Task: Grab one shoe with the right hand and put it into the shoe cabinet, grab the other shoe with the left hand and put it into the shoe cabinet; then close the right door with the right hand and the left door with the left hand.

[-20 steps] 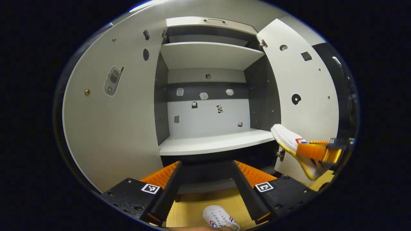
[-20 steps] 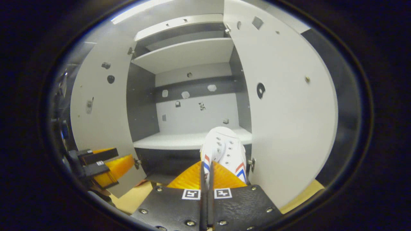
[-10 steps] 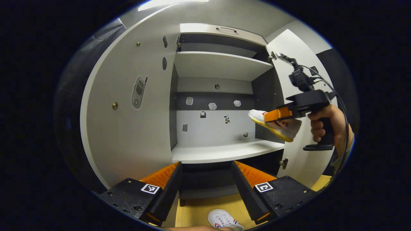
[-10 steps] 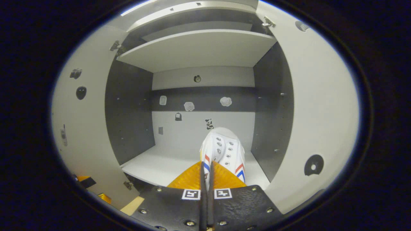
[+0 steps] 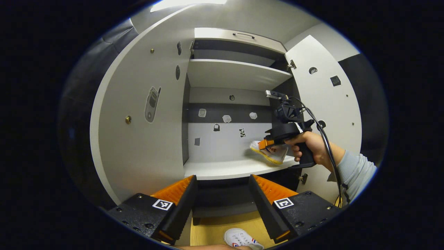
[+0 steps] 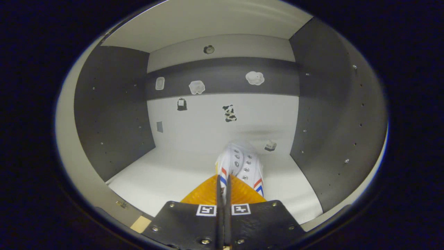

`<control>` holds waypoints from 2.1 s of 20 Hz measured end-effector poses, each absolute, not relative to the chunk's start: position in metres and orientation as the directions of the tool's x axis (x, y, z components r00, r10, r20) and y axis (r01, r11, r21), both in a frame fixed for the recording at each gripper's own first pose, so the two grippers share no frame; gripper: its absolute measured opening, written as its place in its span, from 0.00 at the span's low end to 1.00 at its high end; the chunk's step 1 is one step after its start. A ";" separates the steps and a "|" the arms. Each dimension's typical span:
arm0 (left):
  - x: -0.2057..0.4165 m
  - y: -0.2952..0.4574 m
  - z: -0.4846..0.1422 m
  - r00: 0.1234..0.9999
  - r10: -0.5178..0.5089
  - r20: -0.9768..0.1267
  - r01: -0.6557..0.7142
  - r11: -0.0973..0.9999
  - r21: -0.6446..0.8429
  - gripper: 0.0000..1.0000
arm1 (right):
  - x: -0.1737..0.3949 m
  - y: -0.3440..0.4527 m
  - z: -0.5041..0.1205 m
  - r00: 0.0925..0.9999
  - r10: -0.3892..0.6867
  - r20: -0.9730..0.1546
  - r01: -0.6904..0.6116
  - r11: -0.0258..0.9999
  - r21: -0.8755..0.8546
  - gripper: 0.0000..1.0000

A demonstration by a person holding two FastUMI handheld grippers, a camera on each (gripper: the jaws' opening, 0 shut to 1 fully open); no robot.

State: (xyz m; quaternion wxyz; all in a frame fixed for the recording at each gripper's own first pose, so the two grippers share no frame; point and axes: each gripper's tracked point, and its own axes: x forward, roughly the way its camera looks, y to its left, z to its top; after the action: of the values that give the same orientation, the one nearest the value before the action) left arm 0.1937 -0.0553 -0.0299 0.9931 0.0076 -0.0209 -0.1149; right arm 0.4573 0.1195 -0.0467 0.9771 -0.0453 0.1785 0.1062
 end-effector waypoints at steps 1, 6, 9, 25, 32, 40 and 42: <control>0.194 -0.056 -0.030 0.973 -0.228 0.038 0.228 0.974 0.018 0.90 | 0.461 0.120 -0.053 0.910 0.189 -0.368 -0.222 0.974 -0.051 0.02; 0.193 -0.060 -0.037 0.973 -0.230 0.007 0.230 0.973 0.011 0.90 | 0.466 0.116 -0.011 0.968 0.151 -0.199 -0.166 0.984 -0.062 0.46; 0.190 -0.064 -0.041 0.975 -0.223 -0.007 0.223 0.975 0.004 0.90 | 0.428 0.101 0.010 0.979 0.133 -0.155 -0.144 0.988 -0.064 0.96; 0.173 -0.074 -0.143 0.978 -0.149 -0.148 0.146 0.989 -0.031 0.93 | 0.189 0.052 0.025 0.975 0.207 0.086 -0.204 0.978 -0.040 0.98; 0.164 -0.073 -0.257 0.928 -0.137 -0.347 0.147 0.989 0.003 0.95 | 0.133 0.035 -0.001 0.977 0.154 0.144 -0.150 0.988 -0.038 0.98; 0.151 -0.072 -0.364 0.824 -0.111 -0.556 0.149 0.989 0.024 0.95 | 0.133 0.005 -0.031 0.988 0.112 0.107 -0.113 0.994 0.002 0.98; 0.146 -0.076 -0.381 0.784 -0.130 -0.607 0.156 0.988 -0.010 0.95 | 0.135 0.007 -0.039 0.987 0.130 0.096 -0.132 0.991 0.010 0.98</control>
State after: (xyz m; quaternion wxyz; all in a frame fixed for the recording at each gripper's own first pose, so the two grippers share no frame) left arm 0.1458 -0.0760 -0.3808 0.9442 0.0206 0.3200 -0.0758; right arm 0.1345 0.0071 -0.0388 0.9967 0.0080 -0.0474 0.0657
